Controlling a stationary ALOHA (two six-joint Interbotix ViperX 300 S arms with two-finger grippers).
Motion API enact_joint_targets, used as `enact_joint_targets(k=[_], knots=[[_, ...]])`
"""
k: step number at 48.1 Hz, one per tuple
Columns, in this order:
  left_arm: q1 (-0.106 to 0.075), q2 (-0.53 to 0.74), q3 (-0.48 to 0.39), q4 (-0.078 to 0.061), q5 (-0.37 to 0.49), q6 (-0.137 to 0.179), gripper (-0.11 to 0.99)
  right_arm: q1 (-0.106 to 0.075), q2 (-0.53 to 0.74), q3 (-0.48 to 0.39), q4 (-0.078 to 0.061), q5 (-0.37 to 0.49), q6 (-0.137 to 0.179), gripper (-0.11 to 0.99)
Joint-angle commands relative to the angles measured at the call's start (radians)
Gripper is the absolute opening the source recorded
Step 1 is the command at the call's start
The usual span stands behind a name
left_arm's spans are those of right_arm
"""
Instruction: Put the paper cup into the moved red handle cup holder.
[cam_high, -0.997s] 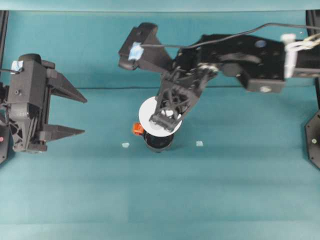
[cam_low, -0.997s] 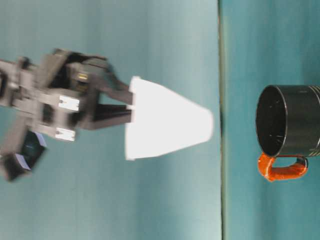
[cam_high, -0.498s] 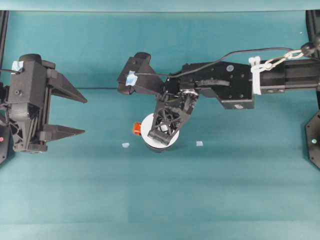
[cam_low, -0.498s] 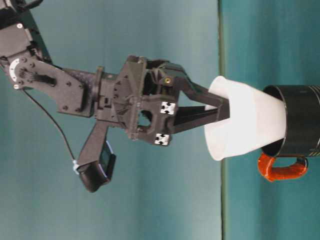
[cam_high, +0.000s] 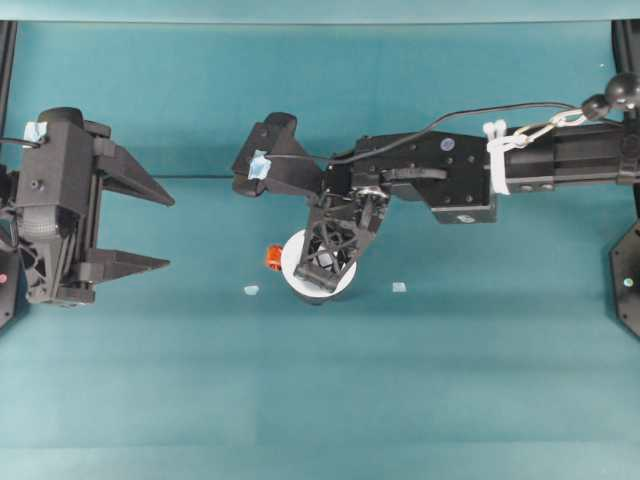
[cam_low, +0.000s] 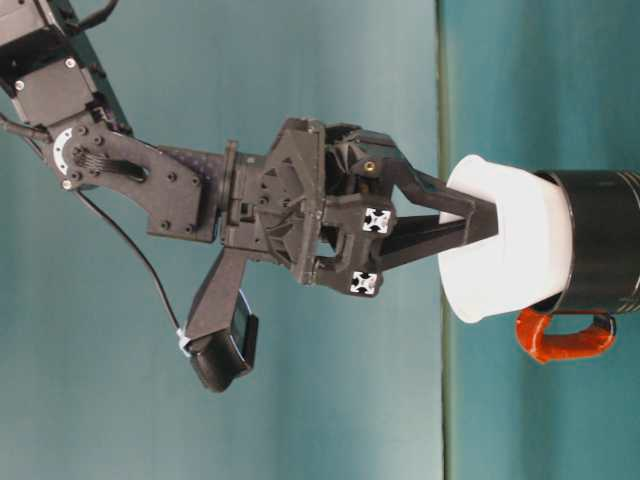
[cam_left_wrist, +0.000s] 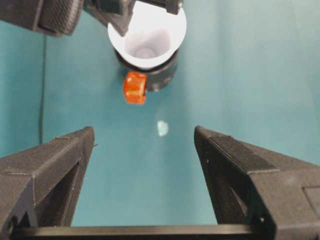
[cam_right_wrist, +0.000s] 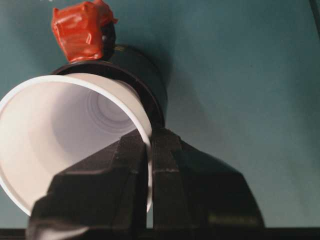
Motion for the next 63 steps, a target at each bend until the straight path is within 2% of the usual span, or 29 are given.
enact_joint_targets(k=[1, 18, 25, 31, 39, 41, 48, 58, 63], knots=[[0.0, -0.002, -0.012, 0.002, -0.009, -0.002, 0.86, 0.008, -0.014, -0.014, -0.003, -0.005, -0.011, -0.11], [-0.002, -0.002, -0.012, 0.002, -0.009, -0.002, 0.86, 0.017, -0.002, -0.048, -0.002, 0.003, -0.026, -0.09], [-0.002, -0.002, -0.014, 0.002, -0.009, -0.002, 0.86, 0.028, 0.002, -0.057, -0.002, 0.021, -0.031, -0.01], [-0.002, -0.002, -0.014, 0.002, -0.009, -0.002, 0.86, 0.029, 0.0, -0.057, -0.002, 0.032, -0.028, 0.21], [-0.002, -0.002, -0.015, 0.002, -0.008, -0.002, 0.86, 0.032, -0.006, -0.06, -0.002, 0.034, -0.023, 0.7], [-0.002, -0.002, -0.015, 0.002, -0.009, -0.002, 0.86, 0.035, -0.008, -0.06, -0.002, 0.032, -0.023, 0.78], [-0.002, -0.002, -0.015, 0.002, -0.009, -0.002, 0.86, 0.037, -0.008, -0.064, -0.002, 0.034, -0.023, 0.73], [-0.002, -0.005, -0.014, 0.002, -0.009, -0.003, 0.86, 0.037, -0.015, -0.066, -0.002, 0.034, -0.023, 0.72], [-0.002, -0.008, -0.014, 0.002, -0.009, -0.008, 0.86, 0.037, -0.051, -0.077, -0.009, 0.06, -0.026, 0.72]])
